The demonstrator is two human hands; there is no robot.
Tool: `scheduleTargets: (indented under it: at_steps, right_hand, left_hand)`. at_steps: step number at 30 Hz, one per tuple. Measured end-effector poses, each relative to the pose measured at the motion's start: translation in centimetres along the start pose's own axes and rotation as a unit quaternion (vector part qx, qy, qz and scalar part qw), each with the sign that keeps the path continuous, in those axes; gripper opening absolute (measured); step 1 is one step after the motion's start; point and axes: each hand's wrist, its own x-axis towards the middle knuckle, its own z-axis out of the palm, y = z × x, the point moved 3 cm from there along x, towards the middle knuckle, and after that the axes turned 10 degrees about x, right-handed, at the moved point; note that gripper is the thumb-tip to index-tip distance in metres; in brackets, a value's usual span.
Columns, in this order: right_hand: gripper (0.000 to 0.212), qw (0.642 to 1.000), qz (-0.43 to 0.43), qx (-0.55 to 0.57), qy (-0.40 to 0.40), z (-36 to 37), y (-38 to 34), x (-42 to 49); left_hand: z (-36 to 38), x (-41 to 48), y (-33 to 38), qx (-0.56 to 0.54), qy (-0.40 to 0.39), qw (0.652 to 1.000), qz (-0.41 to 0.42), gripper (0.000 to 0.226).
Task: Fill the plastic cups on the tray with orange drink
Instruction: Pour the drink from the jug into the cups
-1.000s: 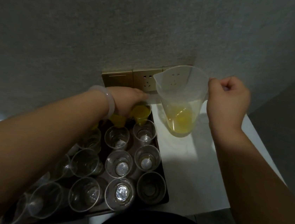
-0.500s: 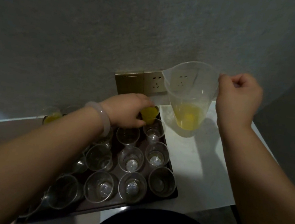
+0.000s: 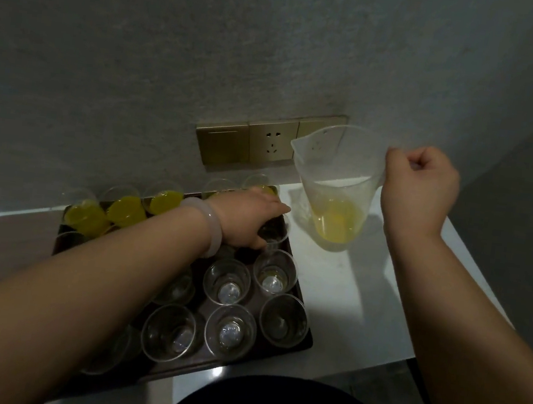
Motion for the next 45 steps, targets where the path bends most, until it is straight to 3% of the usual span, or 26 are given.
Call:
scheduleTargets:
  at_steps: [8, 15, 22, 28, 35, 45]
  right_hand:
    - [0.031, 1.0, 0.006, -0.01, -0.007, 0.0, 0.3, 0.2]
    - [0.028, 1.0, 0.015, 0.002, -0.011, 0.4, -0.2, 0.4]
    - [0.034, 0.998, -0.021, 0.049, -0.032, 2.1, -2.8, 0.7]
    - [0.033, 0.988, -0.087, 0.008, -0.129, 4.4, -5.2, 1.2]
    - [0.016, 0.92, -0.235, -0.153, -0.275, 7.7, -9.4, 0.2]
    - [0.012, 0.841, -0.334, -0.245, -0.349, 10.0, -12.6, -2.0]
  left_hand:
    - [-2.6, -1.2, -0.1, -0.026, 0.026, 0.999, -0.031, 0.079]
    - [-7.0, -6.1, -2.0, -0.159, 0.167, 0.97, -0.082, 0.084]
    - [-7.2, -7.7, -4.5, -0.129, 0.188, 0.962, -0.15, 0.084]
    - [-6.1, -8.0, -5.1, -0.104, 0.18, 0.962, -0.179, 0.082]
    - [-5.4, -8.6, -5.6, -0.109, 0.176, 0.957, -0.205, 0.075]
    - [-4.6, -8.6, -4.6, -0.133, 0.172, 0.956, -0.195, 0.074]
